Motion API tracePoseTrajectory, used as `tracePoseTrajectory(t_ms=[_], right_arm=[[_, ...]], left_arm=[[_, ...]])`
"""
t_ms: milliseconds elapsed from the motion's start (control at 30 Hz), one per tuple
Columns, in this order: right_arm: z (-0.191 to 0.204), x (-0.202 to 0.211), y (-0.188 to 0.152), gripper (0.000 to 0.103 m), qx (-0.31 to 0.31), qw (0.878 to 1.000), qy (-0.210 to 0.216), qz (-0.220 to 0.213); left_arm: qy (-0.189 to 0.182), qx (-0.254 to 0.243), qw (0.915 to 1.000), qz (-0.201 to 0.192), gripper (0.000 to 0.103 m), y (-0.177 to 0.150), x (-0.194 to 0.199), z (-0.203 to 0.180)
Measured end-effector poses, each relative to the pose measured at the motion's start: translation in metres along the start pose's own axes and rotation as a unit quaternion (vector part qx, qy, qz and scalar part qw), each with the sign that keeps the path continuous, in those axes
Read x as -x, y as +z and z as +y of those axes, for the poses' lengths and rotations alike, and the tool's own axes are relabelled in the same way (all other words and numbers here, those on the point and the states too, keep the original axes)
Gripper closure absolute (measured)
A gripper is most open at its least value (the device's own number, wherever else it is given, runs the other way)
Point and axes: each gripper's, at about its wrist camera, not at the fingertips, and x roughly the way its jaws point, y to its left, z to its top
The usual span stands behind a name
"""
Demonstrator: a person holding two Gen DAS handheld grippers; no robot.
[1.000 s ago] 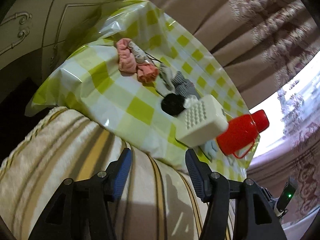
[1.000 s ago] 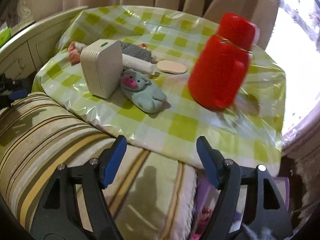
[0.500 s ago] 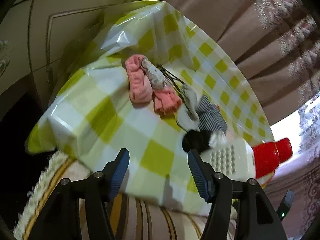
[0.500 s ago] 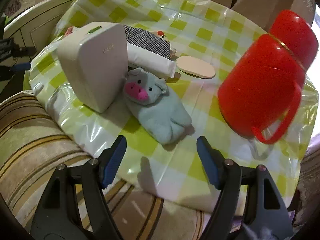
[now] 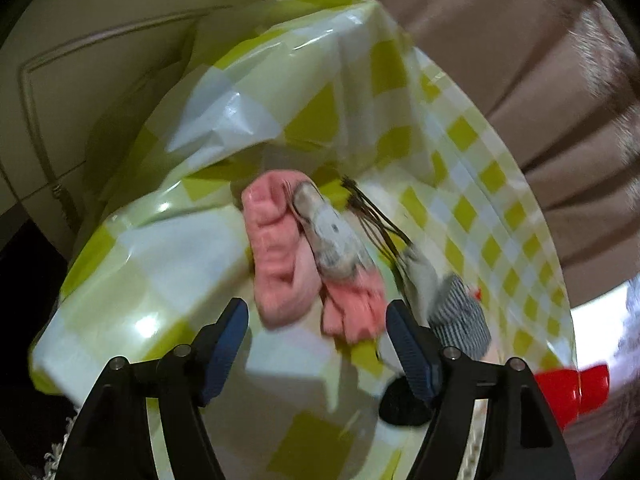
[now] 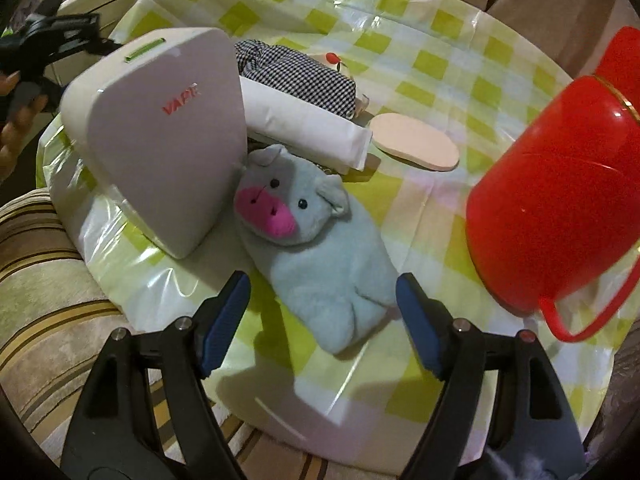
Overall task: Organize soft objects
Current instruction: 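Grasp the light blue pig plush with the right gripper while the left gripper grasps the pink elephant cloth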
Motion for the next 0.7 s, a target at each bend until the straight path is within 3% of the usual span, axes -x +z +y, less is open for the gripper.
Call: tracePoseTrajectory(t_ms=[200, 467, 500, 567, 700], right_arm=[[-0.001, -0.011, 0.005, 0.019, 0.006, 1.000, 0.008, -0.002], [-0.008, -0.030, 0.013, 0.018, 0.002, 1.000, 0.017, 0.006], [-0.008, -0.032, 0.013, 0.018, 0.001, 1.000, 0.019, 0.005], [-0.009, -0.034, 0.014, 0.018, -0.002, 1.000, 0.020, 0.005], [-0.008, -0.035, 0.015, 0.023, -0.003, 1.000, 0.022, 0.002]], left_arm=[[0.028, -0.004, 0.9996, 0.004, 0.030, 0.015, -0.039, -0.017], [0.071, -0.082, 0.9941, -0.001, 0.032, 0.009, -0.073, -0.041], [0.072, -0.096, 0.9928, -0.004, 0.034, 0.008, -0.075, -0.044], [0.069, -0.113, 0.9911, -0.008, 0.052, 0.007, -0.076, -0.046], [0.054, -0.131, 0.9899, -0.014, 0.070, 0.005, -0.075, -0.046]])
